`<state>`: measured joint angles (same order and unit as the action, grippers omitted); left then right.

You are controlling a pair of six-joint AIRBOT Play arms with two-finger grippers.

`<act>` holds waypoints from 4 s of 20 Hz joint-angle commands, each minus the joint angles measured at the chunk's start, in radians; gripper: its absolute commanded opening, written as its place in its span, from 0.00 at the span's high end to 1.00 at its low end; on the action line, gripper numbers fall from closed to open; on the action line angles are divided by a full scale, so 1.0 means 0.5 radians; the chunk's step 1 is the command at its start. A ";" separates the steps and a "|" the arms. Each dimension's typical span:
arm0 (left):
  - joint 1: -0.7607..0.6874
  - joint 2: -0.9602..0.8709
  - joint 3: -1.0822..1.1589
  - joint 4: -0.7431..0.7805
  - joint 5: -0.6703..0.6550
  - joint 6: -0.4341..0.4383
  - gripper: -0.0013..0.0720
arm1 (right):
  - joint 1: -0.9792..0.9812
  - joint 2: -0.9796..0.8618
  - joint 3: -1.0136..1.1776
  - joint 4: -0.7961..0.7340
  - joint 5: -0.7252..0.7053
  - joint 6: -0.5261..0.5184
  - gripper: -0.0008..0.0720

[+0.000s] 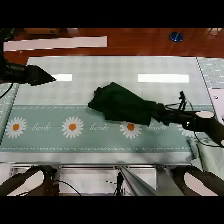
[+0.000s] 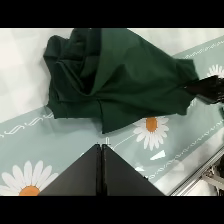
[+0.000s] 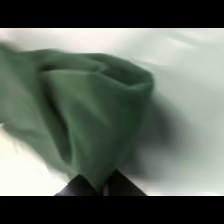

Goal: Fold the shirts.

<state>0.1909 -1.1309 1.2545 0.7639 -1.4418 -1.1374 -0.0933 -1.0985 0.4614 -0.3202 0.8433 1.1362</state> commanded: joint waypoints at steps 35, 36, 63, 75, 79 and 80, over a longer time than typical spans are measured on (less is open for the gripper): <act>0.004 -0.001 0.000 0.000 0.643 0.194 0.95 | -1.721 0.801 1.283 -2.993 2.037 0.926 0.95; 0.004 -0.001 0.000 0.000 0.689 0.194 0.95 | -1.863 0.809 1.215 -3.151 2.036 0.861 0.95; -0.024 -0.089 0.088 0.017 0.848 0.285 0.46 | -1.411 0.074 1.715 -1.945 0.472 0.410 0.40; -1.109 -0.657 0.098 1.430 0.835 -0.549 0.46 | 0.327 -0.785 1.935 -2.448 0.930 0.464 0.40; -1.116 -0.661 0.124 1.594 0.858 -0.774 0.46 | 0.369 -0.782 1.804 -2.520 0.754 0.587 0.40; -1.117 -0.660 0.140 1.627 0.900 -0.788 0.46 | 0.369 -0.763 1.758 -2.511 0.704 0.585 0.40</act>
<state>-0.3527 -1.4532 1.3121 1.4796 -1.0153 -1.4487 0.0631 -1.4757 1.3800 -1.5600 1.2537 1.3964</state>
